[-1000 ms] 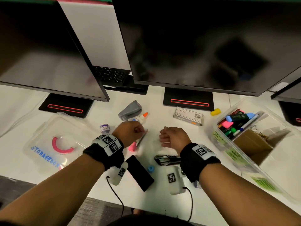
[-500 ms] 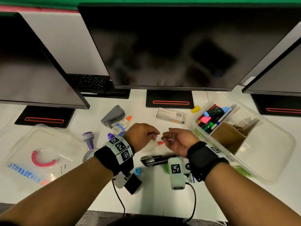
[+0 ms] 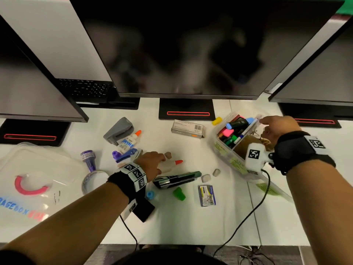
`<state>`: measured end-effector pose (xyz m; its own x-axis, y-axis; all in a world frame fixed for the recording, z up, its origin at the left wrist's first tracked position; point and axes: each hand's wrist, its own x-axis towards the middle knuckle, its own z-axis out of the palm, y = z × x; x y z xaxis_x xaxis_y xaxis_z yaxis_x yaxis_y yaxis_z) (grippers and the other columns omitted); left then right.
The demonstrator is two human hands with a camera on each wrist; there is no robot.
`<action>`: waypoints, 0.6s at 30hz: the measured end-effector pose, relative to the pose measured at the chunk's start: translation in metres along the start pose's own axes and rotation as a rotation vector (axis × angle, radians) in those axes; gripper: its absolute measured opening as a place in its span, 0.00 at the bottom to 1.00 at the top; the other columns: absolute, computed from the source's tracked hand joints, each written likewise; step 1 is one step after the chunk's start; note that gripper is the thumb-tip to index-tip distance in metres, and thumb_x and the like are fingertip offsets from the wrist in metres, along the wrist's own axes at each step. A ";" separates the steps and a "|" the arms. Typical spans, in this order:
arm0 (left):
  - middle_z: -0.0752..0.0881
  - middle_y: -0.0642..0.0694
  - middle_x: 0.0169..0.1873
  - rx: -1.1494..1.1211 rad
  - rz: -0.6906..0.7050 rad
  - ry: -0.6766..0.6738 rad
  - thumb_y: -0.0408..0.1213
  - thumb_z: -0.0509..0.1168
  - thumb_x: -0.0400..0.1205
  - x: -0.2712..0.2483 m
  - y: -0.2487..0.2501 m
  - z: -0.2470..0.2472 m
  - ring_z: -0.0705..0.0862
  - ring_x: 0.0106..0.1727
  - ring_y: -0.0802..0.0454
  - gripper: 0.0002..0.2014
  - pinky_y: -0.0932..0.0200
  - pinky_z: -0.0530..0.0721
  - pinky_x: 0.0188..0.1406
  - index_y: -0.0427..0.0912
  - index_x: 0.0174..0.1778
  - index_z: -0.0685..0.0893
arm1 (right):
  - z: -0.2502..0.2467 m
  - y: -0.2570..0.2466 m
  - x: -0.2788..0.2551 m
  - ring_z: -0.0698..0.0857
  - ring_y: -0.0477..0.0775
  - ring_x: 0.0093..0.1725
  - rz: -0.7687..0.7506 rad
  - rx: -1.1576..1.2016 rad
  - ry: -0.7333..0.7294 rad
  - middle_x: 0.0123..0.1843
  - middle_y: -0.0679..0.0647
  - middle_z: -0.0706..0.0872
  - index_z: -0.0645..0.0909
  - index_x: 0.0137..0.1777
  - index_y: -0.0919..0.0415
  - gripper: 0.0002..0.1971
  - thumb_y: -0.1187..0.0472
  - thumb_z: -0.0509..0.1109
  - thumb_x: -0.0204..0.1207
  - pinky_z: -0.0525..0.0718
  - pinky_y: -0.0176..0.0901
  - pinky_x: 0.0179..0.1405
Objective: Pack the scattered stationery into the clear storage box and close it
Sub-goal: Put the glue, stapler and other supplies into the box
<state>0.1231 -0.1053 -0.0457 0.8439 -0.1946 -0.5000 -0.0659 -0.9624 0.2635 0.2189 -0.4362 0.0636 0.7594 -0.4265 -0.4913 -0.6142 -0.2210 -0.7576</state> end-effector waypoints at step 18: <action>0.77 0.47 0.67 -0.025 0.049 0.033 0.44 0.65 0.80 -0.006 -0.007 -0.003 0.75 0.69 0.47 0.21 0.54 0.72 0.71 0.48 0.70 0.74 | 0.102 0.058 -0.098 0.82 0.55 0.58 -0.647 -1.170 -0.605 0.57 0.53 0.83 0.80 0.60 0.56 0.19 0.52 0.75 0.70 0.78 0.41 0.54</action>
<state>0.1205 -0.0970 -0.0421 0.8570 -0.2348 -0.4587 -0.0946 -0.9467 0.3079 0.1307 -0.3175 0.0245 0.7553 0.3808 -0.5334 0.2648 -0.9218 -0.2833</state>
